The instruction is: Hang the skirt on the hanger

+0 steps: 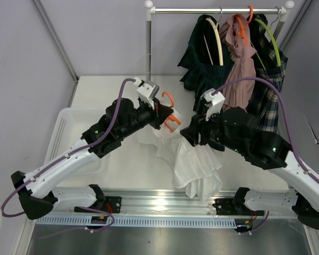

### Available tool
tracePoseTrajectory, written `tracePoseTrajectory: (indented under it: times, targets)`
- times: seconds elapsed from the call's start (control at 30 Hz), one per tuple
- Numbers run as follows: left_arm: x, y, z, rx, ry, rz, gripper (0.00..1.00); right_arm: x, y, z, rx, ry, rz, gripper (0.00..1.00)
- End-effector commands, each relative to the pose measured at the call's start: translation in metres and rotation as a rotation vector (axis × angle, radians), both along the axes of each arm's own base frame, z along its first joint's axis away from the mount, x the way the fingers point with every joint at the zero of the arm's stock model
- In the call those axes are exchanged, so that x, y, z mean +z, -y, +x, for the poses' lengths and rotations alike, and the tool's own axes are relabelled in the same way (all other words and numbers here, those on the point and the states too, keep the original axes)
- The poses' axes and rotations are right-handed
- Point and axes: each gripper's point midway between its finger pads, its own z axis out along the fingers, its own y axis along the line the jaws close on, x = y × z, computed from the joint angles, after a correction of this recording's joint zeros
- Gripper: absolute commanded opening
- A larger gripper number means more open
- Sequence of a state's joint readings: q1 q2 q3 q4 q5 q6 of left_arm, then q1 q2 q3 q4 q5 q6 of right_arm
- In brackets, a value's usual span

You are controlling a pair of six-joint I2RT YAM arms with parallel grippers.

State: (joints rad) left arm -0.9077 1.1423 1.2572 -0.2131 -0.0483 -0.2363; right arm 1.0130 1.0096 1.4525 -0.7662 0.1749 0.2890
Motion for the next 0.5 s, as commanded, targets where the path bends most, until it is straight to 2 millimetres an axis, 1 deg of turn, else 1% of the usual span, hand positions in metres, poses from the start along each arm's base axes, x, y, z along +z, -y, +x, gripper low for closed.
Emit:
tracePoseTrajectory:
  times: [0.0, 0.07, 0.17, 0.2, 0.27, 0.37, 0.4, 0.43, 0.47]
  targets:
    - [0.042, 0.006, -0.008, -0.046, 0.051, -0.093, 0.00, -0.013, -0.013, 0.010, 0.014, 0.033, -0.066, 0.57]
    - [0.043, 0.007, -0.007, -0.046, 0.048, -0.092, 0.00, -0.016, -0.015, 0.012, 0.009, 0.038, -0.084, 0.60]
    - [0.046, 0.010, -0.012, -0.074, 0.048, -0.097, 0.00, -0.023, -0.019, 0.015, 0.004, 0.031, -0.110, 0.61]
    - [0.044, 0.010, -0.011, -0.074, 0.044, -0.092, 0.00, -0.024, -0.020, 0.015, 0.004, 0.030, -0.112, 0.63]
    - [0.044, 0.012, -0.011, -0.080, 0.042, -0.094, 0.00, -0.027, -0.022, 0.016, -0.005, 0.027, -0.118, 0.62]
    - [0.045, 0.015, -0.012, -0.089, 0.039, -0.106, 0.00, -0.034, -0.020, 0.018, -0.032, 0.018, -0.143, 0.44]
    - [0.045, 0.016, -0.012, -0.092, 0.037, -0.106, 0.00, -0.034, -0.020, 0.017, -0.035, 0.017, -0.141, 0.29]
    - [0.046, 0.016, -0.011, -0.089, 0.036, -0.108, 0.00, -0.036, -0.018, 0.018, -0.047, 0.013, -0.140, 0.22]
    - [0.046, 0.016, -0.010, -0.085, 0.036, -0.107, 0.00, -0.035, -0.016, 0.018, -0.055, 0.013, -0.137, 0.09]
